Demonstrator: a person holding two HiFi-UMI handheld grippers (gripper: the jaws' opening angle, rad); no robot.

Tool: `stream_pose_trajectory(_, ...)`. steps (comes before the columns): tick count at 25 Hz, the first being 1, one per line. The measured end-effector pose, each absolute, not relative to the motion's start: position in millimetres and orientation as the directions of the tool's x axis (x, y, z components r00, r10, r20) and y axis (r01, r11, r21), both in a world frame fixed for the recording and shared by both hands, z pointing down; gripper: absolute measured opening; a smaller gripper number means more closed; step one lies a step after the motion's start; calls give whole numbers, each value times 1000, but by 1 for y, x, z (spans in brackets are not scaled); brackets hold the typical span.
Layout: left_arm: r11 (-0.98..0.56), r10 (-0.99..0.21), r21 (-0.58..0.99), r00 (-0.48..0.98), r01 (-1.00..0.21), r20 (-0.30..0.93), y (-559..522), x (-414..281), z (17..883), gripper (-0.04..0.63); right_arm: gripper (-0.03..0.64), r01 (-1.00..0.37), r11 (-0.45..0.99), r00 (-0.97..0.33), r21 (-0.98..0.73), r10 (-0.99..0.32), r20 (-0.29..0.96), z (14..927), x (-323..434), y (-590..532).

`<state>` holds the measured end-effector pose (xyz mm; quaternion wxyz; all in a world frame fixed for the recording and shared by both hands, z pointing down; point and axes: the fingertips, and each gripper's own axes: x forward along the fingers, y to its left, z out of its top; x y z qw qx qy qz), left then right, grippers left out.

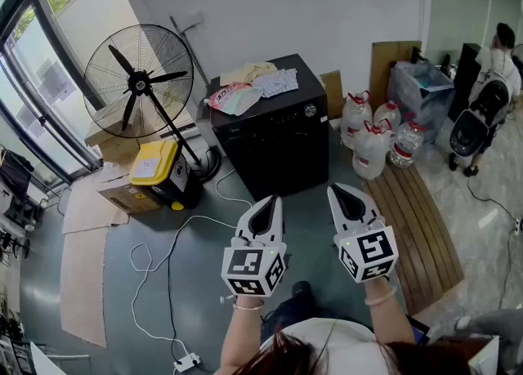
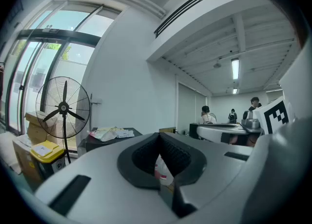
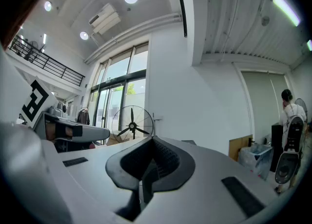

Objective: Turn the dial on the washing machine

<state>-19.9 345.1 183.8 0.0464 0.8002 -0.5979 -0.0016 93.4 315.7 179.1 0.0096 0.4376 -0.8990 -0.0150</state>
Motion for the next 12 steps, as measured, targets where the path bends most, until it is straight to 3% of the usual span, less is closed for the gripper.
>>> stream_pose_trajectory(12,-303,-947,101,311,-948,75,313,-47,204,17,25,-796,606,-606,-15,-796,-13,194,67,284)
